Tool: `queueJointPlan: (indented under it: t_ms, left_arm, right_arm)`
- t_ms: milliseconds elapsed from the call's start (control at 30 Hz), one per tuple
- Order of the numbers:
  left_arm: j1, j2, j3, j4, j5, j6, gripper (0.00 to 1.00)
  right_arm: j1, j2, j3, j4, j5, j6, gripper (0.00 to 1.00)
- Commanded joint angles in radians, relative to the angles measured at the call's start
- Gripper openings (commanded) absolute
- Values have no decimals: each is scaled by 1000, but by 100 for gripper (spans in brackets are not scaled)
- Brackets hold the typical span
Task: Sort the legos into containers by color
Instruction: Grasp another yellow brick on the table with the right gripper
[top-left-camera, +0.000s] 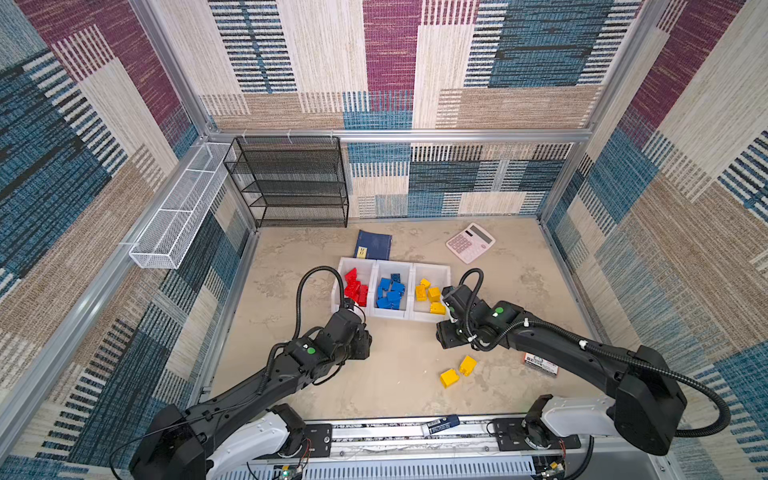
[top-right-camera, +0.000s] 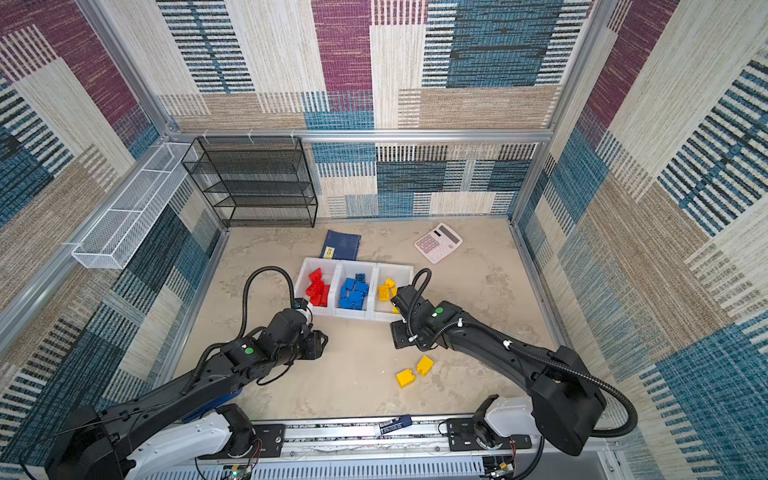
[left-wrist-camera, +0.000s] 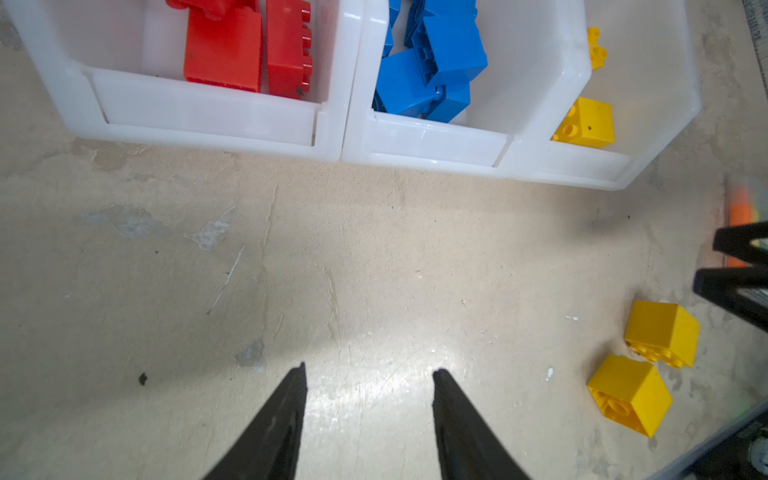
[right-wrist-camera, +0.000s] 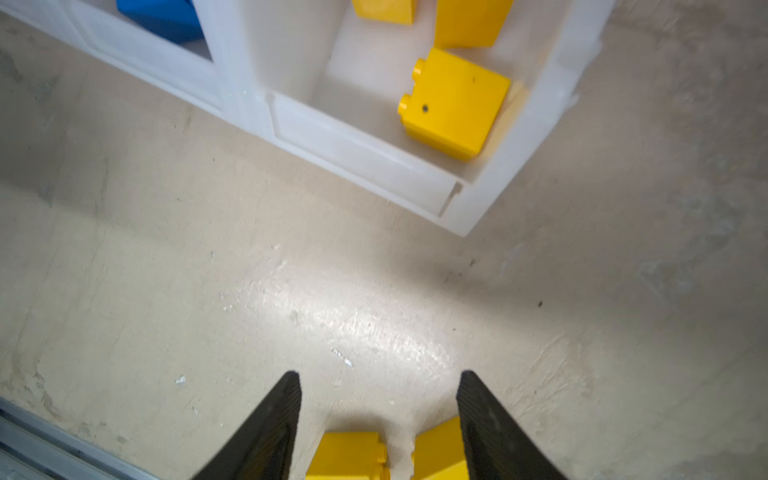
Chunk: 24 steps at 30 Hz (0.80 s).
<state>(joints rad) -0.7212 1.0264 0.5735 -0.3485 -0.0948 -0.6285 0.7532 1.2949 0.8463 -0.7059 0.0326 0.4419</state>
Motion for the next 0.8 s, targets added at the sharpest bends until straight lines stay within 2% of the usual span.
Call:
queueJointPlan:
  t_ms: [0,333,767]
  left_arm:
    - [1,0,-4,0,-9,-18,52]
    - [1,2,-7,5,-5,-26,52]
    - [1,6,-11,7,-5,-30,52]
  right_arm:
    - [25,-33,-36,-13,-36,61,62]
    - [97,-59,-98,-34,-71,112,61]
    - [195,12,-123,-46,-78,140,59]
